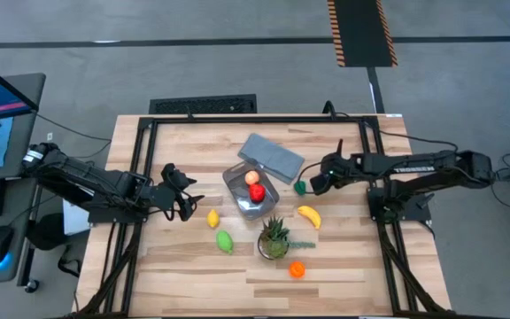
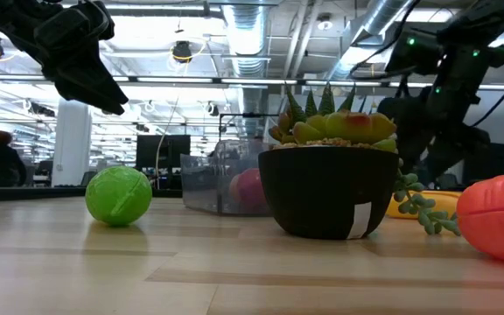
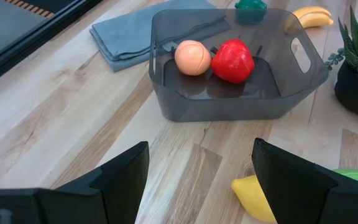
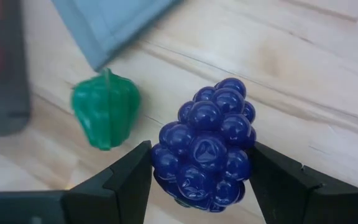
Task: Pick and placing Produce into tupperware
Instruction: Put the violet grapes into the black bin, then put the yellow lemon into the black bin
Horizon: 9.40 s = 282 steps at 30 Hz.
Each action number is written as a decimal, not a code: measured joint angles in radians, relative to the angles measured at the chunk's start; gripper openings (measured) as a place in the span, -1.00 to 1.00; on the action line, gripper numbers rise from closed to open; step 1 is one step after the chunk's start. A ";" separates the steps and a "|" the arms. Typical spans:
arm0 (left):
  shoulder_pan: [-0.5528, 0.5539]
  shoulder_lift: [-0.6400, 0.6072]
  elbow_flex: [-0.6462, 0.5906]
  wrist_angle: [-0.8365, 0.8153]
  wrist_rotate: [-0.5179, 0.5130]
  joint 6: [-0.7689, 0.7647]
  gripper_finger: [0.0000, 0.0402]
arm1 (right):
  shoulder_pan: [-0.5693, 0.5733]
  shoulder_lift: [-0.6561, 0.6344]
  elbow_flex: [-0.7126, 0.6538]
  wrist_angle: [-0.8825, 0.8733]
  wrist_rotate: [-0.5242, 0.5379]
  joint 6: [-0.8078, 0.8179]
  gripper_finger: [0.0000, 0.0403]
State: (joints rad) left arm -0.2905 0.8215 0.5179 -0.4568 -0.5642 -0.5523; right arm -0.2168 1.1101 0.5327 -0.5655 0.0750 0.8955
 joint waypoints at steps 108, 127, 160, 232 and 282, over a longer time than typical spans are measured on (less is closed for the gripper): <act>0.000 0.000 0.000 0.003 -0.024 -0.014 0.36 | 0.082 0.758 0.648 0.625 -0.235 -0.306 0.27; 0.000 0.000 0.000 0.001 -0.026 -0.014 0.36 | 0.057 0.762 0.652 0.611 -0.261 -0.320 0.41; 0.000 0.000 0.000 0.001 -0.029 -0.013 0.36 | 0.067 0.760 0.656 0.578 -0.243 -0.313 0.42; -0.012 0.000 0.000 0.011 -0.019 -0.027 0.36 | 0.098 0.744 0.748 0.386 -0.214 -0.407 0.50; -0.064 0.148 0.000 0.010 0.147 0.063 0.36 | 0.556 -0.207 0.075 0.407 0.433 -0.305 0.50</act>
State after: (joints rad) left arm -0.3542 0.9691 0.5175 -0.4469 -0.4171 -0.4890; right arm 0.3394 0.9030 0.6076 -0.1588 0.5083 0.5907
